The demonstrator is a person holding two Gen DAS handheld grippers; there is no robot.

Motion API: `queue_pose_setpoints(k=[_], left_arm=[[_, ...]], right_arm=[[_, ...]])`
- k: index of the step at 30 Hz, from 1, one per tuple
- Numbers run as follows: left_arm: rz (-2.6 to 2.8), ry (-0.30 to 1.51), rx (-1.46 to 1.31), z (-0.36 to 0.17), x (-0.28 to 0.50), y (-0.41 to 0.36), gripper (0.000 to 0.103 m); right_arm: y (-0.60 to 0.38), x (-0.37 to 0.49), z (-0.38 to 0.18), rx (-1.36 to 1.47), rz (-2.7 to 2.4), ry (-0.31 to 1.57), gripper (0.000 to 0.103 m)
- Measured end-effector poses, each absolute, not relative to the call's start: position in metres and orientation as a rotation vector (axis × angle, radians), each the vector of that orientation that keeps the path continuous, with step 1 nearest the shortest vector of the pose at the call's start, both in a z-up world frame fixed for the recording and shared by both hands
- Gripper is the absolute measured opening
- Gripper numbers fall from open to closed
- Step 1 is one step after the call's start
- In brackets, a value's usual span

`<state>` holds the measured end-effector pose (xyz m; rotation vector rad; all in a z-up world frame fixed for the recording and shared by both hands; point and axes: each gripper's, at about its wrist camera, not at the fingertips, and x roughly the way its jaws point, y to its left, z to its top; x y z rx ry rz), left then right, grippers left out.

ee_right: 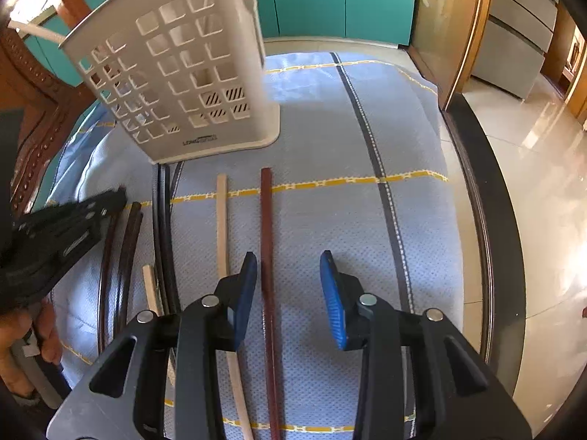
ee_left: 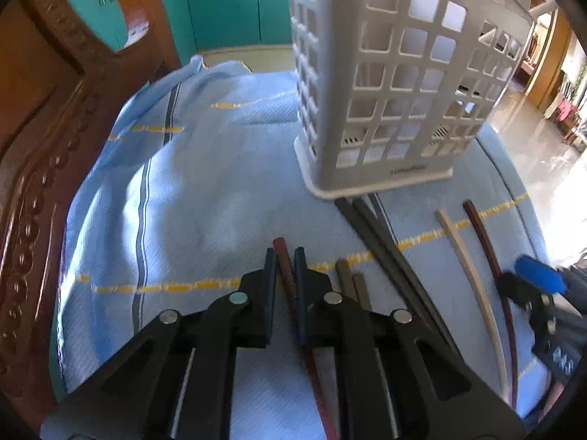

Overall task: Organize utensils
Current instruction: 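Close the left tool on a dark brown chopstick, then reopen it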

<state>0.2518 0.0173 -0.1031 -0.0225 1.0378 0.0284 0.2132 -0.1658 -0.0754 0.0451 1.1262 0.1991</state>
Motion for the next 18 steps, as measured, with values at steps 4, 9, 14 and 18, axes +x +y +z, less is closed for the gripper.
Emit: queue_pose_setpoints(k=[4,9,14,18], left_arm=[[0.000,1.052,-0.086,-0.102,0.239,0.028,0.011],[0.014,1.069,-0.083,-0.102,0.221,0.018,0.021],[0.041,1.083,-0.046,-0.102,0.209,0.006,0.029],[0.065,1.078,-0.030,-0.100,0.202,-0.001,0.033]], right_arm=[[-0.161,0.215,-0.075,0.036,0.207,1.120,0.036],[-0.150,0.215,-0.079,-0.032,0.203,1.113,0.036],[-0.142,0.213,-0.080,-0.100,0.193,1.099,0.036],[-0.140,0.212,-0.081,-0.102,0.192,1.096,0.038]])
